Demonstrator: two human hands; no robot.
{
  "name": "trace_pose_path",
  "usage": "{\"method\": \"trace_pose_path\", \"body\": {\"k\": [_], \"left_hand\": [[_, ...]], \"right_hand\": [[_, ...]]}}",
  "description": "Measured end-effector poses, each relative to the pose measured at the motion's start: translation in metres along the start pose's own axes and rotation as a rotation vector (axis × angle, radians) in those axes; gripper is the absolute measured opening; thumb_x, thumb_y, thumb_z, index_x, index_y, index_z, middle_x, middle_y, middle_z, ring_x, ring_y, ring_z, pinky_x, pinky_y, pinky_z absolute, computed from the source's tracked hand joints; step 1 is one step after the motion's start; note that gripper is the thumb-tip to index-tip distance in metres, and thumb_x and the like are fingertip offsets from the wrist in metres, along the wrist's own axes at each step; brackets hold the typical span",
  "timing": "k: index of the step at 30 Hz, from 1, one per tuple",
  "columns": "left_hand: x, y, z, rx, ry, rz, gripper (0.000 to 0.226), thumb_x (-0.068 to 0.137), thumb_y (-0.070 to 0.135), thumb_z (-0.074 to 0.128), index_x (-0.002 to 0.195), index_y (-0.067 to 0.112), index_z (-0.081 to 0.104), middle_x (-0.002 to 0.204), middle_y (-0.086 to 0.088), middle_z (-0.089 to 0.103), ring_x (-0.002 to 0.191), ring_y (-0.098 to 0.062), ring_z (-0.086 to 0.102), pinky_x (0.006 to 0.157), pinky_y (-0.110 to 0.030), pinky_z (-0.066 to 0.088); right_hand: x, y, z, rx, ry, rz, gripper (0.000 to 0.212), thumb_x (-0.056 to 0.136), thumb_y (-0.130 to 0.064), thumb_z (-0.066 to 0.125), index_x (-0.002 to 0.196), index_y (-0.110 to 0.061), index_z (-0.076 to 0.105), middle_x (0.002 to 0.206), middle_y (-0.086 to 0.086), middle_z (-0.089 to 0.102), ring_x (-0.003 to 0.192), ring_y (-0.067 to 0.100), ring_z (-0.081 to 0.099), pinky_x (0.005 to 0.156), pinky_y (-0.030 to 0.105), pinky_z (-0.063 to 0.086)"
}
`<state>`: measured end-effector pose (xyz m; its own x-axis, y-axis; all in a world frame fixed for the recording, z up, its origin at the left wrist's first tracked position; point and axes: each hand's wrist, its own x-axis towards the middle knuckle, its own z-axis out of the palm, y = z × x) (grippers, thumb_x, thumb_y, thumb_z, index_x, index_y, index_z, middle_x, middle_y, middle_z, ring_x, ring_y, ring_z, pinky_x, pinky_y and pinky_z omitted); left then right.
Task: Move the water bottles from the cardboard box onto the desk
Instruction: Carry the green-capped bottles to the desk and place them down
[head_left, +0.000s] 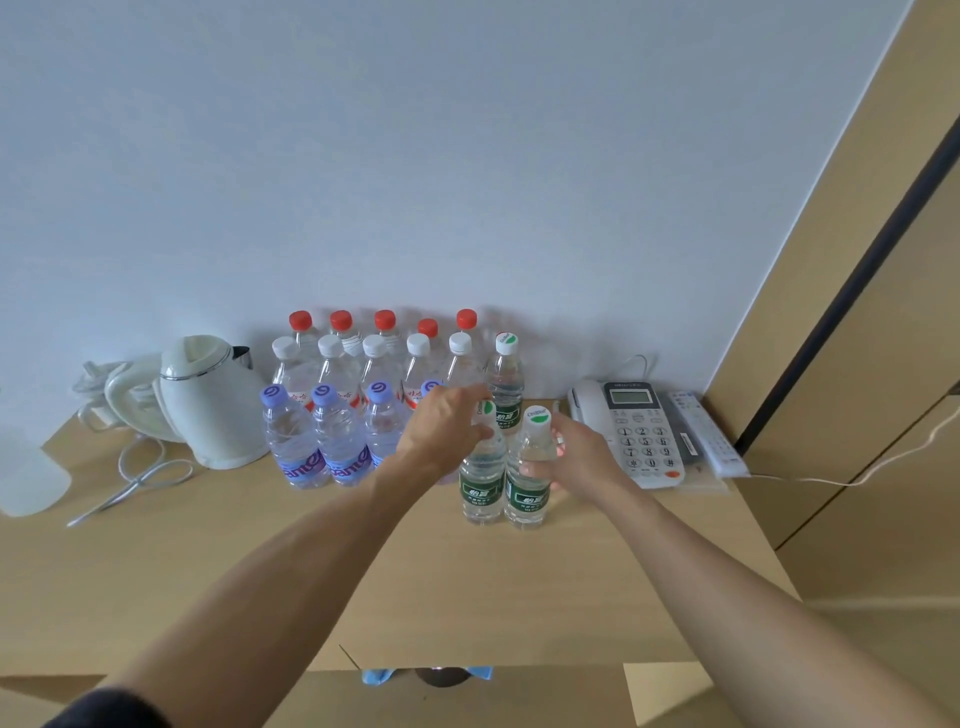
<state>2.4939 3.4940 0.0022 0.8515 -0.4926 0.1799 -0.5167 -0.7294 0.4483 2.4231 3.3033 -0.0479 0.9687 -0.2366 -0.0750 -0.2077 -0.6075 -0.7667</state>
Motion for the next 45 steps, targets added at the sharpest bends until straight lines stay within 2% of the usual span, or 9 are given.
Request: {"method": "trace_pose_path", "body": {"k": [3, 8, 17, 23, 29, 33, 38, 42, 45], "left_hand": [[0.013, 0.004, -0.001, 0.004, -0.010, 0.007, 0.044, 0.085, 0.018, 0.080, 0.125, 0.011, 0.067, 0.092, -0.016, 0.073, 0.091, -0.033, 0.067, 0.076, -0.035, 0.050], [0.038, 0.009, -0.004, 0.023, -0.023, -0.016, 0.039, 0.086, 0.015, 0.079, 0.123, 0.010, 0.067, 0.105, -0.018, 0.071, 0.101, -0.036, 0.065, 0.081, -0.036, 0.048], [0.055, 0.006, -0.007, 0.070, -0.058, -0.054, 0.035, 0.087, 0.014, 0.078, 0.120, 0.006, 0.068, 0.110, -0.020, 0.070, 0.102, -0.036, 0.065, 0.081, -0.036, 0.049], [0.056, 0.006, -0.011, 0.078, -0.083, -0.081, 0.035, 0.087, 0.015, 0.078, 0.118, 0.004, 0.068, 0.111, -0.018, 0.069, 0.102, -0.034, 0.065, 0.077, -0.033, 0.045], [0.060, 0.003, -0.015, 0.065, -0.092, -0.099, 0.039, 0.083, 0.018, 0.082, 0.118, 0.004, 0.069, 0.110, -0.016, 0.070, 0.103, -0.031, 0.065, 0.090, -0.039, 0.054], [0.060, -0.001, -0.011, 0.058, -0.091, -0.099, 0.044, 0.082, 0.021, 0.082, 0.121, 0.006, 0.067, 0.111, -0.015, 0.070, 0.105, -0.032, 0.065, 0.086, -0.038, 0.052], [0.060, -0.003, -0.008, 0.030, -0.076, -0.109, 0.040, 0.086, 0.020, 0.079, 0.121, 0.007, 0.066, 0.109, -0.017, 0.070, 0.101, -0.034, 0.065, 0.082, -0.036, 0.050], [0.061, -0.005, -0.008, 0.030, -0.068, -0.107, 0.036, 0.086, 0.016, 0.079, 0.119, 0.005, 0.068, 0.108, -0.018, 0.070, 0.098, -0.034, 0.066, 0.085, -0.040, 0.053], [0.061, -0.005, -0.008, 0.034, -0.075, -0.108, 0.037, 0.086, 0.016, 0.078, 0.120, 0.005, 0.067, 0.109, -0.018, 0.070, 0.100, -0.034, 0.066, 0.088, -0.041, 0.054]], "right_hand": [[-0.001, 0.002, 0.004, 0.042, 0.024, 0.006, 0.064, 0.073, -0.024, 0.088, 0.130, -0.027, 0.060, 0.125, -0.002, 0.064, 0.114, 0.021, 0.061, 0.088, 0.050, 0.057], [-0.001, 0.004, 0.006, 0.069, 0.044, 0.004, 0.066, 0.073, -0.024, 0.087, 0.133, -0.023, 0.060, 0.127, 0.002, 0.064, 0.112, 0.022, 0.062, 0.088, 0.050, 0.058], [0.019, 0.003, 0.001, 0.096, 0.125, 0.056, 0.058, 0.072, -0.021, 0.088, 0.125, -0.022, 0.066, 0.112, -0.003, 0.064, 0.109, 0.023, 0.063, 0.087, 0.051, 0.058], [0.041, -0.005, -0.001, 0.050, 0.118, 0.041, 0.045, 0.071, -0.021, 0.087, 0.113, -0.023, 0.070, 0.088, -0.015, 0.060, 0.099, 0.026, 0.067, 0.085, 0.051, 0.058], [0.053, -0.009, 0.002, 0.068, 0.091, 0.013, 0.048, 0.073, -0.020, 0.087, 0.117, -0.028, 0.069, 0.089, -0.023, 0.056, 0.098, 0.014, 0.061, 0.090, 0.050, 0.057], [0.057, -0.004, -0.001, 0.073, 0.075, 0.005, 0.047, 0.074, -0.020, 0.087, 0.118, -0.025, 0.070, 0.079, -0.020, 0.050, 0.089, 0.015, 0.059, 0.089, 0.051, 0.057], [0.062, -0.004, -0.002, 0.108, 0.084, 0.018, 0.039, 0.074, -0.015, 0.086, 0.106, -0.029, 0.070, 0.074, -0.020, 0.049, 0.074, 0.002, 0.053, 0.089, 0.052, 0.057], [0.066, -0.009, -0.002, 0.122, 0.069, 0.025, 0.049, 0.074, -0.015, 0.087, 0.119, -0.023, 0.070, 0.082, -0.018, 0.048, 0.092, 0.015, 0.058, 0.090, 0.050, 0.058], [0.066, -0.009, -0.004, 0.114, 0.056, 0.028, 0.048, 0.075, -0.015, 0.087, 0.119, -0.023, 0.070, 0.084, -0.012, 0.047, 0.089, 0.016, 0.056, 0.075, 0.046, 0.063]]}}
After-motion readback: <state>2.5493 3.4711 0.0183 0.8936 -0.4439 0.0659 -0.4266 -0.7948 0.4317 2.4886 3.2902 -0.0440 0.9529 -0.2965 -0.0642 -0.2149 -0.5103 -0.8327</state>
